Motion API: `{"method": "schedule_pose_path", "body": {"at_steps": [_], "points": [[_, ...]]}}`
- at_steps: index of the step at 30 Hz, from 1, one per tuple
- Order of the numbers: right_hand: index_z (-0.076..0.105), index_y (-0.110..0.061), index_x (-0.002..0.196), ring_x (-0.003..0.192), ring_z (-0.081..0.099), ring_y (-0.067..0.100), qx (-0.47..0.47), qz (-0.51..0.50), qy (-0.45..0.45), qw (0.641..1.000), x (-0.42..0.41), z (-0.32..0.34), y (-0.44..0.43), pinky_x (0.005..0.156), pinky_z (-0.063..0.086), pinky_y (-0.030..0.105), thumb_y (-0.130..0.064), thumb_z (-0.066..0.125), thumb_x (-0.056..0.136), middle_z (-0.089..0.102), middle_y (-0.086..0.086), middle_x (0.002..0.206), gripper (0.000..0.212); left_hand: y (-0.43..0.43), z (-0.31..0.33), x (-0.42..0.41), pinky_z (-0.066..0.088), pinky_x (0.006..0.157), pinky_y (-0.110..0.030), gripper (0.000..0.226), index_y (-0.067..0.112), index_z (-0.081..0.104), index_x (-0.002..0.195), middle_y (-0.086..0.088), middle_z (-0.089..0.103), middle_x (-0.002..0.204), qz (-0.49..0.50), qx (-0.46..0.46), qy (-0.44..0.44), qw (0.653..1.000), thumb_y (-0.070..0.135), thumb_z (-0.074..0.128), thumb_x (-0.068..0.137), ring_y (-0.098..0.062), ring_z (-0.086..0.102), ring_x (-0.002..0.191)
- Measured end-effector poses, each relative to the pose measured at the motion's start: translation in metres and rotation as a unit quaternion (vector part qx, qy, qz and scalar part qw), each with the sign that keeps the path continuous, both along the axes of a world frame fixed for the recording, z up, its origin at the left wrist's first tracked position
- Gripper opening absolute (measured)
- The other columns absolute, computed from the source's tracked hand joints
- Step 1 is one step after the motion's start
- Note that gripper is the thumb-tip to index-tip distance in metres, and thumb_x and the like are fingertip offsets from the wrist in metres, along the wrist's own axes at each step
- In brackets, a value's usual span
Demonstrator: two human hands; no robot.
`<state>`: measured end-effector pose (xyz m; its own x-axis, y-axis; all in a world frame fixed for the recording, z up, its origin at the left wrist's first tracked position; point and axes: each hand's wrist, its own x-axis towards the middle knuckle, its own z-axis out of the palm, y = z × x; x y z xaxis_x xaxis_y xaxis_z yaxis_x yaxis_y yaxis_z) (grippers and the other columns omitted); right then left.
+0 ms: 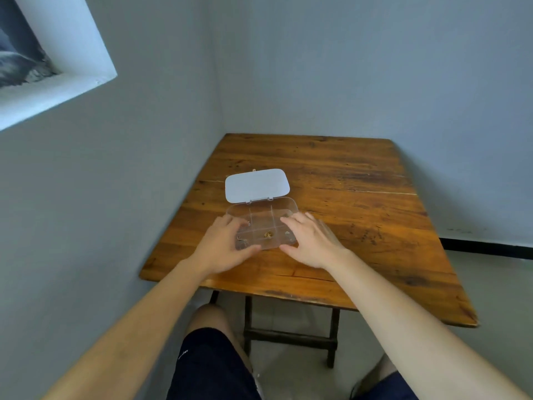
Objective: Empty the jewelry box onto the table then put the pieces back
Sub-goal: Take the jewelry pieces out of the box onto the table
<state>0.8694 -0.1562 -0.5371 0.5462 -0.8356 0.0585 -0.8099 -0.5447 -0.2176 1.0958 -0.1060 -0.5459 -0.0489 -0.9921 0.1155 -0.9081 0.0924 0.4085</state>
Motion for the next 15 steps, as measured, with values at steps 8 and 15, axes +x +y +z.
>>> {"method": "schedule_pose_path", "body": {"at_steps": [8,15], "points": [[0.052,-0.017,0.141,0.123,0.053,0.029,0.057,0.077,0.081,0.992,0.035,0.003,-0.019,0.097,0.051,0.042,-0.033,0.068,0.090,0.051,0.004,0.142,0.055,-0.018,-0.010,0.006,0.049,0.097,-0.033,0.045,0.035,0.060,0.125,0.009,0.058,0.132,-0.052,0.084,-0.069,0.993,0.060,0.054,0.089,-0.011,0.051,0.119],[0.049,-0.016,0.143,0.115,0.057,0.029,0.051,0.077,0.092,0.992,0.030,-0.006,-0.019,0.090,0.053,0.039,-0.026,0.062,0.096,0.044,0.005,0.142,0.050,-0.031,-0.016,0.002,0.056,0.085,-0.031,0.040,0.030,0.064,0.122,0.010,0.060,0.117,-0.056,0.102,-0.075,0.990,0.047,0.068,0.086,-0.009,0.061,0.097]]}}
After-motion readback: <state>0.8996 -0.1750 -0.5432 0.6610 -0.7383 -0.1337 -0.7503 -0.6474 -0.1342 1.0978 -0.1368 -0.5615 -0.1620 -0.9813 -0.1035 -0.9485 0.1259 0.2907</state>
